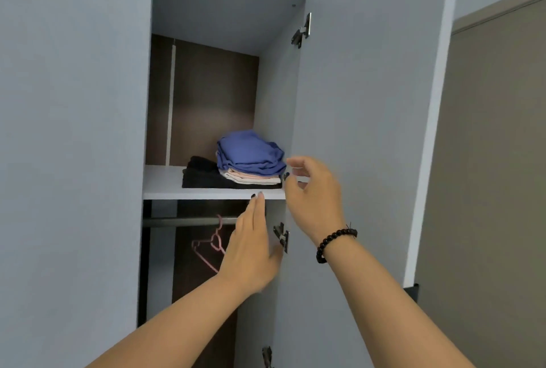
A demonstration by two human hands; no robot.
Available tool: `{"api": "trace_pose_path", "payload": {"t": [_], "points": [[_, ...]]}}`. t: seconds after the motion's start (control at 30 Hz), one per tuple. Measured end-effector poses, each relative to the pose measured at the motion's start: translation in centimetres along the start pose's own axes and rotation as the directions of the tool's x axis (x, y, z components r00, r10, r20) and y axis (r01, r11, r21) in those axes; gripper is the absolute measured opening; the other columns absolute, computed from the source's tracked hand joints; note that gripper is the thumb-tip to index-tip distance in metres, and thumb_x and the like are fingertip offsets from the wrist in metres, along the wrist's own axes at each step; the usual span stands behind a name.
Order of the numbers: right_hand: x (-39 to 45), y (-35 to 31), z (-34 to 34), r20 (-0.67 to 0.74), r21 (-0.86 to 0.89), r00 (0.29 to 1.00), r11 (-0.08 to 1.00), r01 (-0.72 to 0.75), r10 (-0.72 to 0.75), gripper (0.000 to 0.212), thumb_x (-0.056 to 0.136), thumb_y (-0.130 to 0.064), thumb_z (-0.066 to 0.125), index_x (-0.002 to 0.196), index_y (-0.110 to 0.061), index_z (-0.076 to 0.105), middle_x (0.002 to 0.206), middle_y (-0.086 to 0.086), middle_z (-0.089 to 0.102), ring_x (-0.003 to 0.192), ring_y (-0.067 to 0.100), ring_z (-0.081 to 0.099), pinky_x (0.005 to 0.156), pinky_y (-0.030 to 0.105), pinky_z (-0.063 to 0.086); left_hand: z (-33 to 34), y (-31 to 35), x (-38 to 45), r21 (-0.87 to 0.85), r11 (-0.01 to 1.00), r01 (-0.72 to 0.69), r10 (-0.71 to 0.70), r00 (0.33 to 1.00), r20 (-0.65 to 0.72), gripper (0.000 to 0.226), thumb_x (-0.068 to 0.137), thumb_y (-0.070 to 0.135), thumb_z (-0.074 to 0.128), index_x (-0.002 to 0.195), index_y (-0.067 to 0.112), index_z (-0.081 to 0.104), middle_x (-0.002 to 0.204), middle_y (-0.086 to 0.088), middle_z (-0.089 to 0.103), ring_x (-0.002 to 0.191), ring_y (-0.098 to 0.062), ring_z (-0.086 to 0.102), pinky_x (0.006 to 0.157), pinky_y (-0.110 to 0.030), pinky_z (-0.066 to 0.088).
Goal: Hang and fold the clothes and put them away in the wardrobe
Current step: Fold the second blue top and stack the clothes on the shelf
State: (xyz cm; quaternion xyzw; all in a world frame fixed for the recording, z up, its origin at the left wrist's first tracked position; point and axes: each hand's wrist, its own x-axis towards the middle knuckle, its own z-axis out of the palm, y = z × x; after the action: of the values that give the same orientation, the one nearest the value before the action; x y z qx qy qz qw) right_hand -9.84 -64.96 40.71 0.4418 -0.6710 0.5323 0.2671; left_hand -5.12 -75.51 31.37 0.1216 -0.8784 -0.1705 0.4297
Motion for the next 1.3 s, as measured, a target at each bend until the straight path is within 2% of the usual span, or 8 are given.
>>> {"api": "trace_pose_path", "payload": {"t": [0.2, 0.3, 0.43, 0.6, 0.73, 0.83, 1.07, 1.3], "points": [[-2.2, 0.7, -9.2, -0.233, -0.353, 0.880, 0.879, 0.320, -0.414, 0.032, 0.083, -0.001, 0.056, 0.114, -0.009, 0.063, 0.118, 0.004, 0.061, 0.112, 0.016, 0.056, 0.087, 0.015, 0.044, 4.3, 10.2, -0.5, -0.293, 0.945, -0.143, 0.135, 0.990, -0.045, 0.089, 0.088, 0.061, 0.043, 0.152, 0.027, -0.008, 0.158, 0.002, 0.016, 0.142, -0.015, 0.027, 0.112, -0.040, 0.036], [-2.9, 1.3, -12.3, -0.288, -0.378, 0.803, 0.832, 0.405, -0.522, 0.036, 0.081, 0.005, 0.056, 0.116, -0.005, 0.063, 0.128, 0.012, 0.056, 0.127, 0.026, 0.046, 0.105, 0.033, 0.042, 5.3, 14.5, -1.0, -0.461, 0.871, -0.169, 0.166, 0.985, -0.046, 0.079, 0.085, 0.073, 0.033, 0.150, 0.036, 0.006, 0.155, -0.001, 0.023, 0.143, -0.017, 0.026, 0.113, -0.046, 0.033], [-3.5, 2.6, -15.2, -0.279, -0.317, 0.896, 0.914, 0.253, -0.345, 0.051, 0.087, -0.002, 0.054, 0.137, -0.009, 0.045, 0.144, 0.007, 0.040, 0.138, 0.019, 0.032, 0.115, 0.030, 0.028, 6.3, 18.0, -2.3, -0.377, 0.885, -0.274, 0.254, 0.962, -0.102, 0.082, 0.094, 0.043, 0.050, 0.151, 0.035, -0.009, 0.161, 0.011, -0.006, 0.148, -0.008, -0.007, 0.120, -0.034, 0.013], [-3.3, 4.5, -17.1, 0.058, 0.137, 0.995, 0.986, -0.091, 0.084, 0.051, 0.095, -0.016, 0.052, 0.143, -0.025, 0.037, 0.137, -0.011, 0.049, 0.123, 0.001, 0.047, 0.101, 0.017, 0.042, 7.6, 18.0, -2.8, -0.198, 0.969, -0.150, 0.146, 0.989, -0.038, 0.106, 0.092, 0.017, 0.055, 0.130, 0.040, -0.041, 0.149, 0.022, -0.036, 0.143, -0.001, -0.022, 0.121, -0.030, 0.007], [-3.1, 5.8, -17.0, 0.136, 0.259, 0.987, 0.959, -0.118, 0.085, 0.041, 0.095, -0.012, 0.054, 0.129, -0.033, 0.053, 0.115, -0.017, 0.064, 0.105, -0.002, 0.061, 0.089, 0.019, 0.051, 7.4, 18.1, -3.0, -0.192, 0.973, -0.126, 0.122, 0.992, -0.033, 0.109, 0.089, 0.005, 0.052, 0.123, 0.047, -0.043, 0.136, 0.034, -0.041, 0.143, 0.000, -0.020, 0.113, -0.017, -0.002], [-3.0, 6.0, -16.7, 0.143, 0.340, 0.986, 0.931, -0.131, 0.086, 0.044, 0.093, -0.011, 0.056, 0.133, -0.030, 0.054, 0.118, -0.011, 0.066, 0.109, 0.009, 0.063, 0.093, 0.038, 0.053, 7.1, 17.9, -3.2, -0.186, 0.975, -0.121, 0.120, 0.993, -0.013, 0.107, 0.090, 0.007, 0.051, 0.124, 0.048, -0.041, 0.140, 0.033, -0.038, 0.142, 0.003, -0.020, 0.109, -0.015, -0.006], [-2.9, 5.4, -14.9, 0.149, 0.447, 0.987, 0.886, -0.125, 0.065, 0.047, 0.088, -0.013, 0.066, 0.130, -0.030, 0.057, 0.122, -0.009, 0.065, 0.107, 0.013, 0.064, 0.089, 0.043, 0.055, 5.1, 16.0, -4.5, -0.243, 0.966, -0.085, 0.092, 0.996, 0.018, 0.101, 0.092, 0.013, 0.053, 0.136, 0.049, -0.030, 0.156, 0.026, -0.015, 0.144, 0.005, -0.008, 0.113, -0.016, 0.005], [-3.0, 4.0, -11.1, 0.174, 0.456, 0.983, 0.889, -0.034, -0.051, 0.054, 0.087, -0.022, 0.065, 0.135, -0.036, 0.044, 0.128, -0.017, 0.052, 0.114, 0.001, 0.054, 0.080, 0.006, 0.049, 1.7, 12.6, -5.6, -0.255, 0.965, -0.059, 0.067, 0.998, 0.020, 0.093, 0.093, 0.025, 0.057, 0.145, 0.050, -0.015, 0.152, 0.034, 0.003, 0.136, 0.019, 0.002, 0.115, -0.023, 0.016]]}}
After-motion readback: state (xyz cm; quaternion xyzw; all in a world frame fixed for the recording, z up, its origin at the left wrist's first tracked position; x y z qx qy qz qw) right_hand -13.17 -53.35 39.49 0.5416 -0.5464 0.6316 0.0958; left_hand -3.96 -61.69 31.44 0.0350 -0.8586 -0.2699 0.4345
